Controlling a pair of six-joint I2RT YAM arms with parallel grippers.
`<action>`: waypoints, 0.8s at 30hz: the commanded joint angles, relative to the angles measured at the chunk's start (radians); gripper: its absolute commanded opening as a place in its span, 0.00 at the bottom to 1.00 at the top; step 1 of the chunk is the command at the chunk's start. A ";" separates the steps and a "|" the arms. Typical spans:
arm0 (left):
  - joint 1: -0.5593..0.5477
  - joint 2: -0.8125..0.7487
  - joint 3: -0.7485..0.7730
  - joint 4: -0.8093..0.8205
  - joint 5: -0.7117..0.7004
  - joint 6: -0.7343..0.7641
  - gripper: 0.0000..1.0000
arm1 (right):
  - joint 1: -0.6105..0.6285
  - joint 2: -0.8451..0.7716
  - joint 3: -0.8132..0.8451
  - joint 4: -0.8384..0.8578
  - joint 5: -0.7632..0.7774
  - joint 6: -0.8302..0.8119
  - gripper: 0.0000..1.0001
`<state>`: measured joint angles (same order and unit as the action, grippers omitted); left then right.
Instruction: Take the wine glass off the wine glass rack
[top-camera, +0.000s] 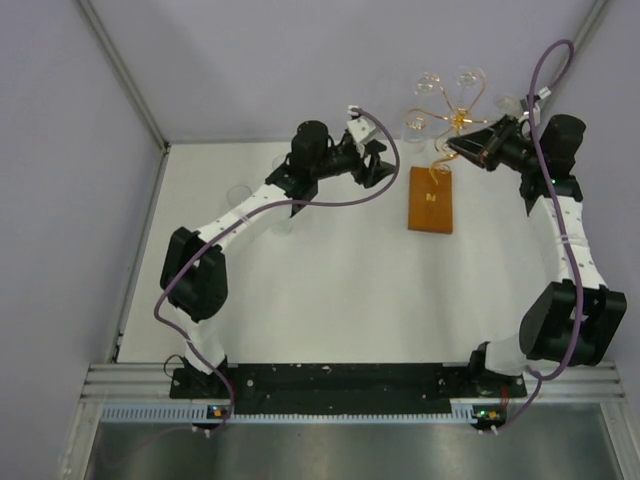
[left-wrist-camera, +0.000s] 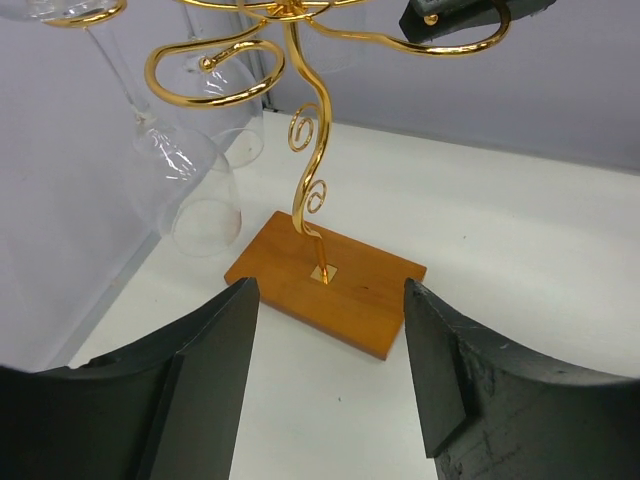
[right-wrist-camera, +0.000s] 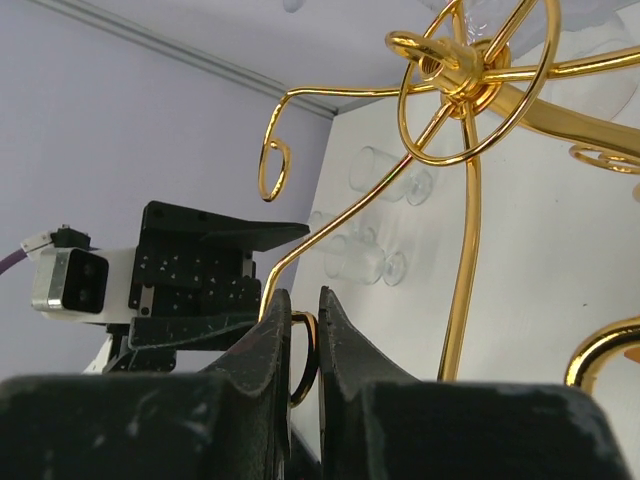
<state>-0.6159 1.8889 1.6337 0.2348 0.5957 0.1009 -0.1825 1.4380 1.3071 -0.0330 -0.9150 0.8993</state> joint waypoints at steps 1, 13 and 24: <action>0.002 -0.126 -0.058 0.034 -0.027 0.059 0.66 | -0.020 -0.099 0.003 0.153 -0.146 0.046 0.00; 0.010 -0.047 -0.029 0.129 -0.169 0.108 0.75 | -0.054 -0.159 -0.042 0.092 -0.199 0.014 0.00; 0.050 0.168 0.184 0.233 -0.060 0.039 0.77 | -0.071 -0.177 -0.022 -0.024 -0.226 -0.157 0.95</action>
<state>-0.5755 2.0087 1.7191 0.3679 0.4843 0.1738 -0.2455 1.3029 1.2396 -0.0231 -1.0794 0.8284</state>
